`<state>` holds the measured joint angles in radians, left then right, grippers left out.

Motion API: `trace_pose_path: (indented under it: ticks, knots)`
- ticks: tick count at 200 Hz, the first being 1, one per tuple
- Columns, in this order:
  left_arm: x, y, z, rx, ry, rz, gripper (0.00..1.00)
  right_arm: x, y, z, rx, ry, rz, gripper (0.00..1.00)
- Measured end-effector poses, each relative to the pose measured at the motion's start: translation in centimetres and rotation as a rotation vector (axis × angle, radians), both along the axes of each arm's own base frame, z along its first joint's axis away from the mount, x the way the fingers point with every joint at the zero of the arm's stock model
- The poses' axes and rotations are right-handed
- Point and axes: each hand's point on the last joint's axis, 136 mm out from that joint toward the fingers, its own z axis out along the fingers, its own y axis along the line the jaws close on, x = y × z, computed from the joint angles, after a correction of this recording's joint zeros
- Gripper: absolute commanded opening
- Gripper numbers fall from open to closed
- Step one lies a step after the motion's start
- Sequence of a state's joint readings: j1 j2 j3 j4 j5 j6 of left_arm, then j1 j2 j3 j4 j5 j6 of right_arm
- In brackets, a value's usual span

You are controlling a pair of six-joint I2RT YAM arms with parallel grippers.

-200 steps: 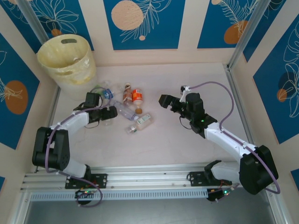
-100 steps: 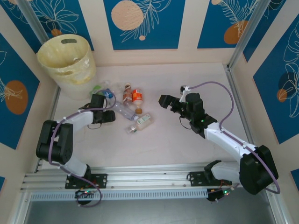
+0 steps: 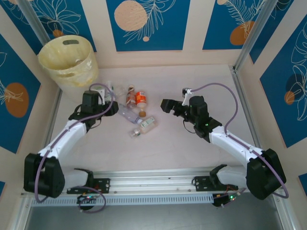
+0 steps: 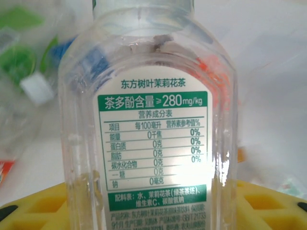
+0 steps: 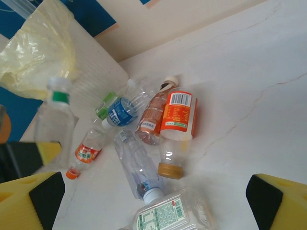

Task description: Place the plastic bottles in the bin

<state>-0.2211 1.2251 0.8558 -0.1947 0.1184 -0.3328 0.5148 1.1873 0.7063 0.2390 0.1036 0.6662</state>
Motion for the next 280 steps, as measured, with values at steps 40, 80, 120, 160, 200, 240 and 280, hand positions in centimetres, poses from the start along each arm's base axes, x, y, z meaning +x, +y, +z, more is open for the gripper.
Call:
trace_pose_path:
  ticks: [40, 80, 120, 160, 200, 240, 280]
  knots:
    - [2.3, -0.1, 9.2, -0.046, -0.235, 0.023, 0.53, -0.3, 0.6, 0.2, -0.005, -0.016, 0.024, 1.00]
    - [5.6, 2.8, 20.6, -0.019, -0.482, 0.146, 0.51, -0.4, 0.8, 0.4, -0.005, -0.020, 0.030, 1.00]
    - [10.3, 7.5, 25.7, 0.087, -0.572, 0.279, 0.50, -0.4, 0.9, 0.5, -0.004, -0.023, 0.031, 1.00]
    - [15.6, 12.6, 22.7, 0.244, -0.476, 0.370, 0.50, -0.5, 1.1, 0.6, -0.004, -0.023, 0.037, 1.00]
    - [17.3, 18.1, 18.7, 0.321, -0.347, 0.454, 0.52, -0.7, 1.3, 0.6, -0.003, -0.024, 0.043, 0.99]
    - [17.8, 22.5, 17.7, 0.339, -0.276, 0.528, 0.55, -0.8, 1.5, 0.8, -0.003, -0.024, 0.049, 1.00]
    - [19.0, 24.7, 15.7, 0.327, -0.204, 0.555, 0.57, -0.8, 1.5, 0.8, -0.003, -0.024, 0.050, 1.00]
